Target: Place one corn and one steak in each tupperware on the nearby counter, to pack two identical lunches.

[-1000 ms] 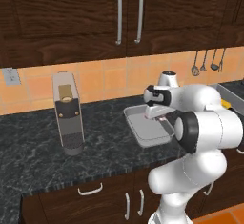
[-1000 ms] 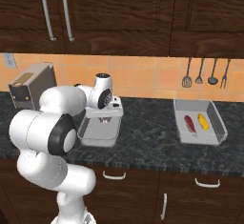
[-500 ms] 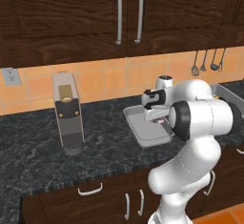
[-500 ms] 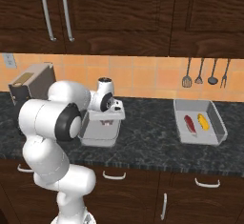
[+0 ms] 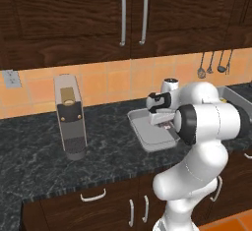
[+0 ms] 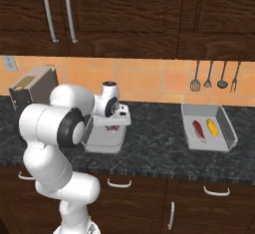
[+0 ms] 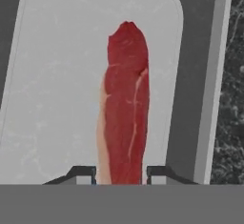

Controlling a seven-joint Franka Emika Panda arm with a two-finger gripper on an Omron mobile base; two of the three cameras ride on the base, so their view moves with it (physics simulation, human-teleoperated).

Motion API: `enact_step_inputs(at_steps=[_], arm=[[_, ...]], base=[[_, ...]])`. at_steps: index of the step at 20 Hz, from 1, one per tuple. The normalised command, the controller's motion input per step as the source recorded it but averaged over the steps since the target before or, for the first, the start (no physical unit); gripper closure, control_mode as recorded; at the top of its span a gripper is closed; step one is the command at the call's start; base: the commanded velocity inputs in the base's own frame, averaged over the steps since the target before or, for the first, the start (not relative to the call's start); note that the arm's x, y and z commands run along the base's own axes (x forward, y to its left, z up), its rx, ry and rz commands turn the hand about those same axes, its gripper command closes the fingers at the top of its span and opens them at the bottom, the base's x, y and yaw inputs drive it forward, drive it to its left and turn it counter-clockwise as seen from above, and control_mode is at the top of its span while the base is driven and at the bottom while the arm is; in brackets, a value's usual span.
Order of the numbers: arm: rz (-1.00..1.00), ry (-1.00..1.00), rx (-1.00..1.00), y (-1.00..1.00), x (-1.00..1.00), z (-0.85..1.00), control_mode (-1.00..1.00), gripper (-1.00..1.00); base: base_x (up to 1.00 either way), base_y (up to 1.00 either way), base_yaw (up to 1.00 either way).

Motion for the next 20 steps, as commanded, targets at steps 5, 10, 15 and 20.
enact_step_inputs(at_steps=[5,10,15,20], arm=[[0.00,0.00,-0.04,0.01,0.00,0.16,-1.00,-1.00],[-0.08,0.00,0.04,-0.28,-0.64,0.51,-1.00,-1.00],[-0.14,0.00,0.15,-0.67,-1.00,0.38,-1.00,-1.00],[-0.04,0.00,0.01,0.07,-1.00,0.90,-1.00,-1.00]], base=[[0.00,0.00,0.00],[0.00,0.00,0.00],[0.00,0.00,0.00],[0.00,0.00,0.00]])
